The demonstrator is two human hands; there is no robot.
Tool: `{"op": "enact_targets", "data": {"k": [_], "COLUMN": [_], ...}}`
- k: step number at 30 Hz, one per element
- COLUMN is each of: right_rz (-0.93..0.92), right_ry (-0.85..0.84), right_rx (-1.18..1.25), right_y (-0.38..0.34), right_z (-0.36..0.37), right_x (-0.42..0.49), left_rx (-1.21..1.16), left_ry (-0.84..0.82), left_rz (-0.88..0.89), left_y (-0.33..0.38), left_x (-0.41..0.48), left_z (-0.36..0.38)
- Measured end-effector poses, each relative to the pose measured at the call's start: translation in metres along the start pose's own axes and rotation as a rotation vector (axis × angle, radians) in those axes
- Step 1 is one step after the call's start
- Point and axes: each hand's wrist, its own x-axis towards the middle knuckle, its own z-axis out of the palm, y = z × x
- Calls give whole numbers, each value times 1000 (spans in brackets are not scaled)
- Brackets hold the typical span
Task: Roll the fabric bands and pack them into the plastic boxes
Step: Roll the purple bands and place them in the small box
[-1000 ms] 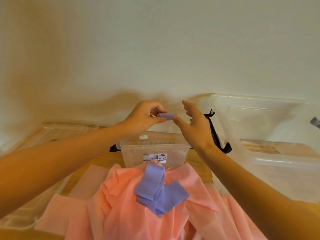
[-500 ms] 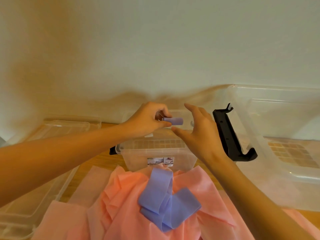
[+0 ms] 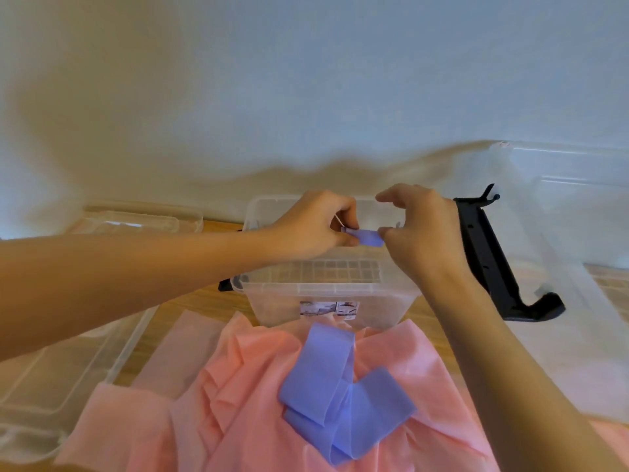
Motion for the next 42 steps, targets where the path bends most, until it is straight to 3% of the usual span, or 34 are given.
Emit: {"op": "enact_targets", "data": {"k": [8, 34, 42], "right_rz": [-11, -73, -62], "right_ry": [41, -62, -103], "right_rx": [91, 214, 203], "right_y": [8, 29, 28], "right_z": [-3, 1, -1], "right_x": [-19, -38, -38], "left_rx": [91, 350, 622], "left_ry": [-19, -189, -421], "left_rz": [-13, 26, 116], "left_y": [1, -8, 2], "left_x": [1, 11, 17], "left_z": [18, 49, 48]}}
